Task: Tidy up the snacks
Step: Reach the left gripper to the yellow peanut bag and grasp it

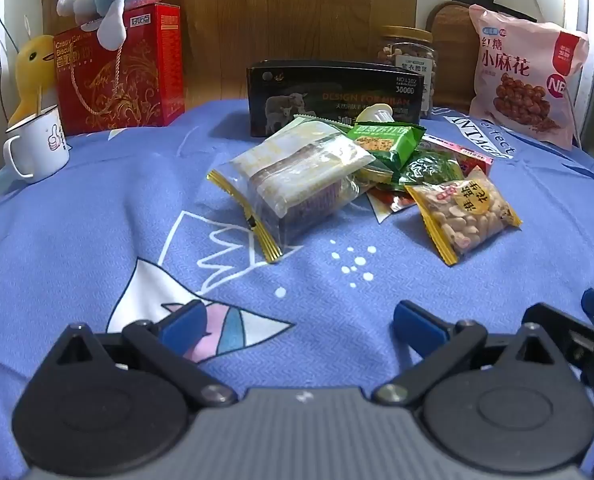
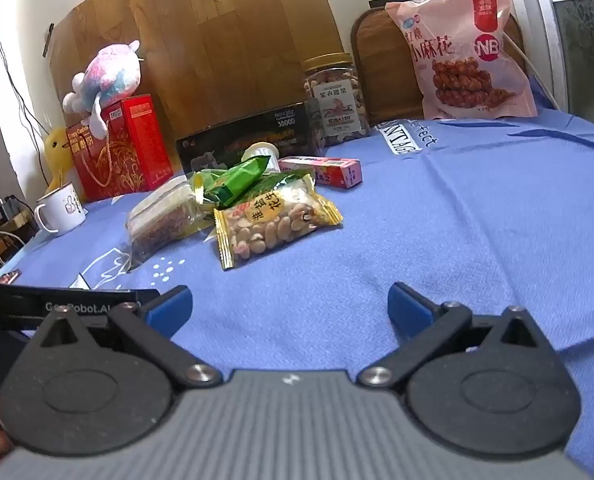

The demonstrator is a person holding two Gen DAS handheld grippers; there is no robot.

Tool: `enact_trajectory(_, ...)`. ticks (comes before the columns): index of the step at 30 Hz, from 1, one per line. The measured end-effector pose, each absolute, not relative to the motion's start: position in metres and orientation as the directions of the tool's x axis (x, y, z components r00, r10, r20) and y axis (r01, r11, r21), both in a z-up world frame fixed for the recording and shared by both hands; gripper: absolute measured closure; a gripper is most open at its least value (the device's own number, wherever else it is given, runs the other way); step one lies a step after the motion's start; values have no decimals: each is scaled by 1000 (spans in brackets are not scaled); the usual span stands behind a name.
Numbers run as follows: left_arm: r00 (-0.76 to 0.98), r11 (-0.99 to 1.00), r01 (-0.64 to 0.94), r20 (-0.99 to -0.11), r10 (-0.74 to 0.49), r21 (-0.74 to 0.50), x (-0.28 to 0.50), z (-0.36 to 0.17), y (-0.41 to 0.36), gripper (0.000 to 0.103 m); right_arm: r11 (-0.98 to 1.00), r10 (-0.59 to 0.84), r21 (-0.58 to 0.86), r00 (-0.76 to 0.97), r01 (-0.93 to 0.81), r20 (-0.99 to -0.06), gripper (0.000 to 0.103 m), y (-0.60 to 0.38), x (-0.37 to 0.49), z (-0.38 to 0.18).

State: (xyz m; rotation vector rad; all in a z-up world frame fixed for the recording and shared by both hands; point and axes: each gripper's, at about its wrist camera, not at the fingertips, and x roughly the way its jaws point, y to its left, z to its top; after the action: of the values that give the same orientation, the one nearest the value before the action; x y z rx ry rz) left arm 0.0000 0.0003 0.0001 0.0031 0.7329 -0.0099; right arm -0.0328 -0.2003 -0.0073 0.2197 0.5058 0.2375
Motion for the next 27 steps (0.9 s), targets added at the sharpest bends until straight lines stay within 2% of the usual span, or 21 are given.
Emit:
enact_trajectory(6,755,1000,20,-655,-12,4,-1,-1,0,0,937,306,297,846,-185,-438,0,-206,-35,-7)
enact_trajectory(12,764,997,83,-642,-66,-4,-9,4,2,0,893,390,385,830,-234,-400,0,-222,-34,-10)
enact_trajectory(19,755,991,118,-643,-131,-64,-14,4,16,0,907,386,335,818,-253,-426,0,-217,-32,-8)
enact_trajectory(20,749,987,121,-644,-158,-101,-12,6,20,0,905,391,342,814,-255,-428,2,-219,-30,-7)
enact_trajectory(22,741,972,134,-633,-227,-192,-8,11,29,0,895,410,356,807,-267,-425,20,-226,-24,-2)
enact_trajectory(24,734,952,134,-618,-282,-275,-1,15,35,1,892,418,361,803,-273,-425,27,-233,-17,3)
enact_trajectory(25,730,939,141,-608,-313,-314,4,18,37,3,889,422,367,802,-274,-424,33,-238,-11,6)
enact_trajectory(27,720,925,165,-598,-351,-344,14,23,33,7,883,435,379,788,-277,-436,39,-246,2,12)
